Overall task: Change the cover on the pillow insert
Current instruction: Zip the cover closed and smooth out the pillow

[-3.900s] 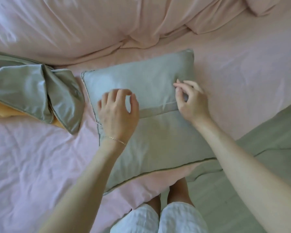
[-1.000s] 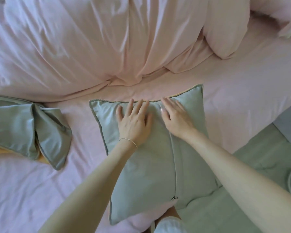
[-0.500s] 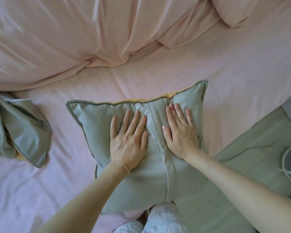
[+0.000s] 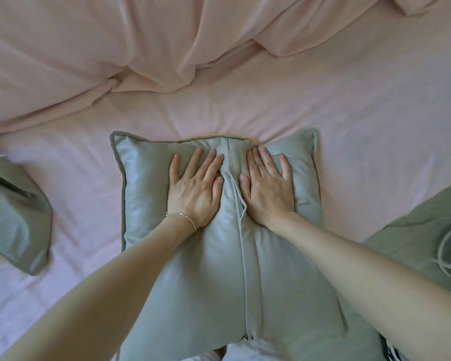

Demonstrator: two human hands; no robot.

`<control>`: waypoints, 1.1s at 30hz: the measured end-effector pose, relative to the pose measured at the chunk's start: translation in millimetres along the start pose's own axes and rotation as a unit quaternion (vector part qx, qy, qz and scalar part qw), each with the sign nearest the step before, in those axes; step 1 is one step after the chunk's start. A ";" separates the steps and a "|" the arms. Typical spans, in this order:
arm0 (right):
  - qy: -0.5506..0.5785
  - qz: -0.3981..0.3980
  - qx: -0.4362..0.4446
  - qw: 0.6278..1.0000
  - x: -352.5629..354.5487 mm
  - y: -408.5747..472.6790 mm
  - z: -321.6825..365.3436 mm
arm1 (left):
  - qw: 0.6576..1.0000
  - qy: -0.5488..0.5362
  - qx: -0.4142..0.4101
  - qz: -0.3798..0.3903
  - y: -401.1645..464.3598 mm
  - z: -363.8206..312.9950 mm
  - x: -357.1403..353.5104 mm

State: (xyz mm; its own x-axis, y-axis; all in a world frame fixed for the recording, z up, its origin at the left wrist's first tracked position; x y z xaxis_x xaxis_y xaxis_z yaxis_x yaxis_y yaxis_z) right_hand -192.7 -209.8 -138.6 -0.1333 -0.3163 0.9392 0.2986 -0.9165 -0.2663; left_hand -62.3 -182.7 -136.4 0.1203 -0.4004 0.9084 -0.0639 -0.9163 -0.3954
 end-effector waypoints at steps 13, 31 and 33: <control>0.126 -0.157 -0.058 0.978 32.2 50.7 -7.7 | 0.996 -0.052 0.045 -0.058 47.5 24.4 28.0; 0.064 0.066 -0.001 0.996 70.4 -91.0 -31.9 | 0.993 0.001 -0.110 -0.037 -61.7 -88.0 71.7; 0.041 0.099 0.021 0.994 62.8 -109.9 -30.1 | 0.991 0.005 -0.128 -0.033 -77.7 -93.1 61.3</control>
State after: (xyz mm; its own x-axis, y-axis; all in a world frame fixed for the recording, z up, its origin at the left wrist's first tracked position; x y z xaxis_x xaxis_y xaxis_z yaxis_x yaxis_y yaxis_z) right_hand -262.4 -136.3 -56.9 -0.1445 -0.5094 0.8483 0.3647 -0.8244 -0.4329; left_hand -142.1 -135.0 -37.3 0.1232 -0.3387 0.9328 -0.3058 -0.9072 -0.2890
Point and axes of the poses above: each hand's wrist, its own y-axis towards the middle knuckle, its own x-axis out of the back of the hand, z = x × y, the point moved 6 cm from there along y, towards the middle knuckle, and after that the axes turned 5 degrees about y, right-handed, at the moved point
